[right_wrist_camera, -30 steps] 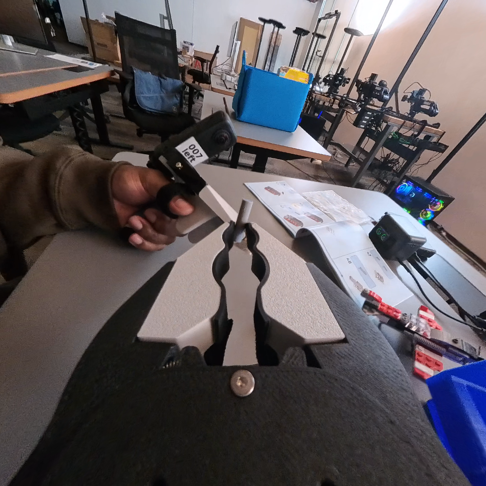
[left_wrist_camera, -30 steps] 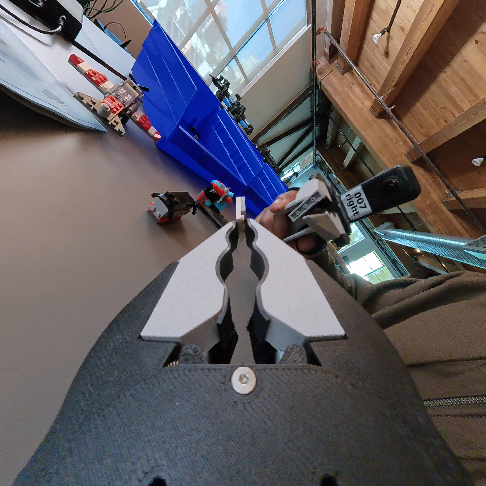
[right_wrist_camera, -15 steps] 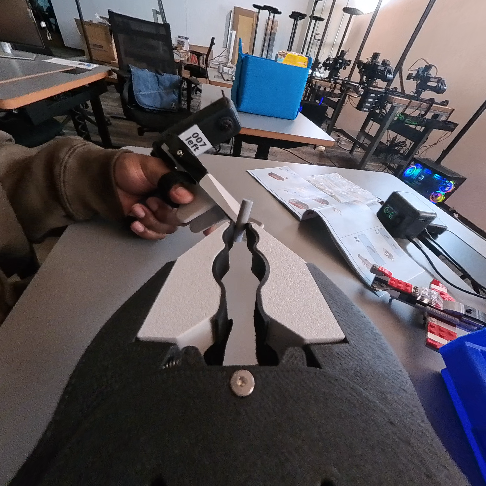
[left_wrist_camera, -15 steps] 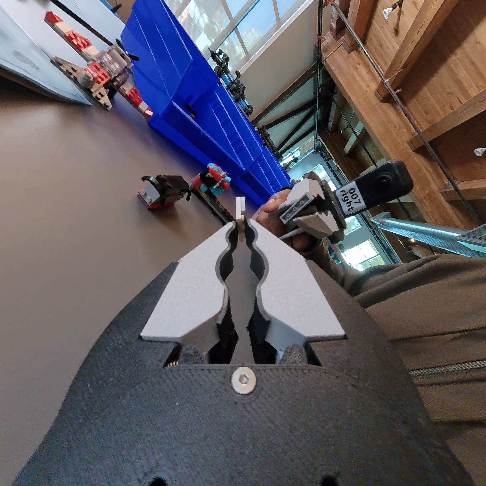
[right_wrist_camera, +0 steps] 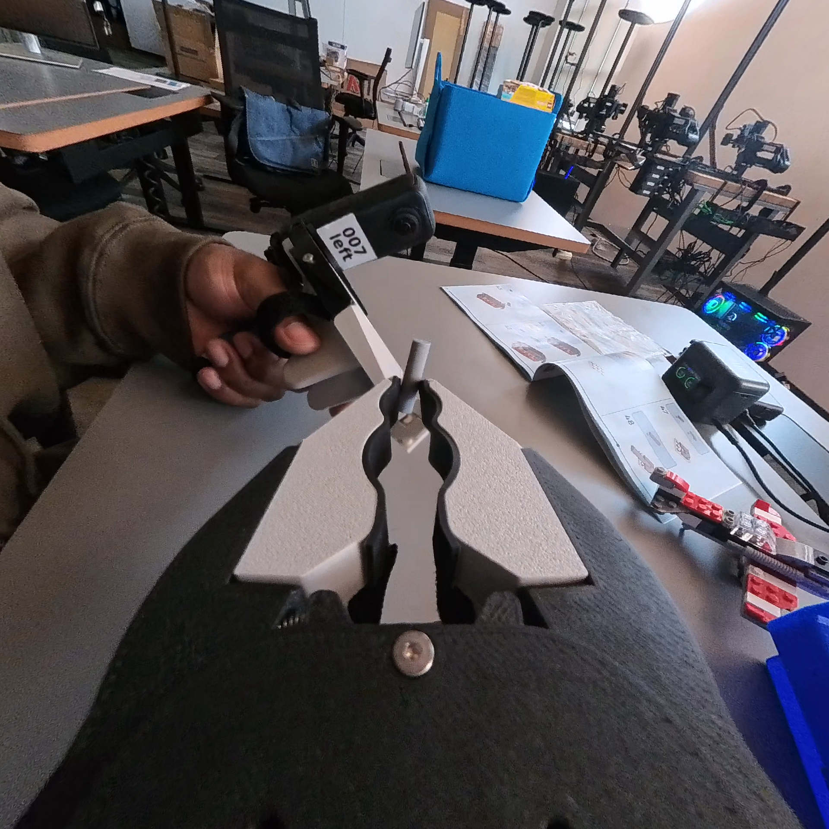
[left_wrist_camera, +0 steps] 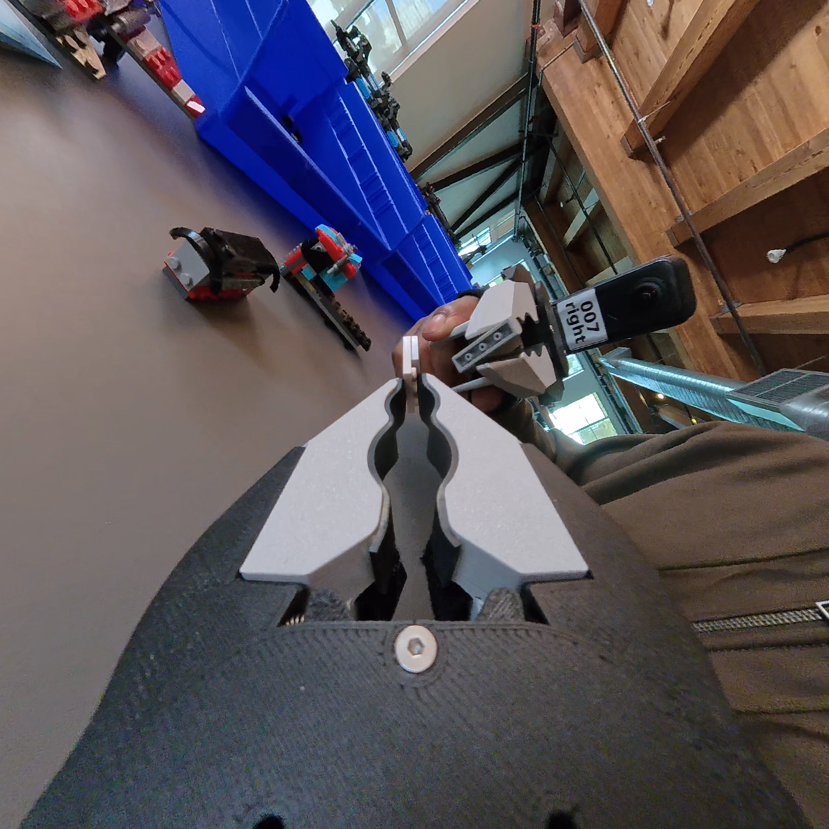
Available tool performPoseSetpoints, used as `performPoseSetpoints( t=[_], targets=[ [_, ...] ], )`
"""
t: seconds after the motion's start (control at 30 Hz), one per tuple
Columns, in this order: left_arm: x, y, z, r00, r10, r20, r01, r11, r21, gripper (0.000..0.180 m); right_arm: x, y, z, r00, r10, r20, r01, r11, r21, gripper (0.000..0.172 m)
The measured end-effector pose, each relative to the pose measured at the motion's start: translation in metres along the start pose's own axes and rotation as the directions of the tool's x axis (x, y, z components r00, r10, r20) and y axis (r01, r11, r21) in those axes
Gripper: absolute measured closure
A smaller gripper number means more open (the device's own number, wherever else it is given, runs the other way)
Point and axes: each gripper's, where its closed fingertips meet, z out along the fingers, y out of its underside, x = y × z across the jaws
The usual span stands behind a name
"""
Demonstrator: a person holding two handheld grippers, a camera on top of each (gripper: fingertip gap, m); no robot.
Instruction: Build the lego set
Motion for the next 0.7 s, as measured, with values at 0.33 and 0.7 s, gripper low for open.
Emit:
performPoseSetpoints(
  t=[0.33, 0.7],
  targets=[
    [0.008, 0.001, -0.001, 0.990, -0.108, -0.089, 0.109, 0.994, 0.010, 0.176, -0.005, 0.011, 0.003, 0.999, 0.014, 0.034, -0.012, 0.998, -0.056, 0.162],
    [0.013, 0.001, -0.002, 0.978, -0.152, -0.142, 0.155, 0.988, 0.012, 0.173, -0.004, 0.013, 0.004, 0.998, 0.042, 0.045, -0.040, 0.998, -0.050, 0.163]
  ],
)
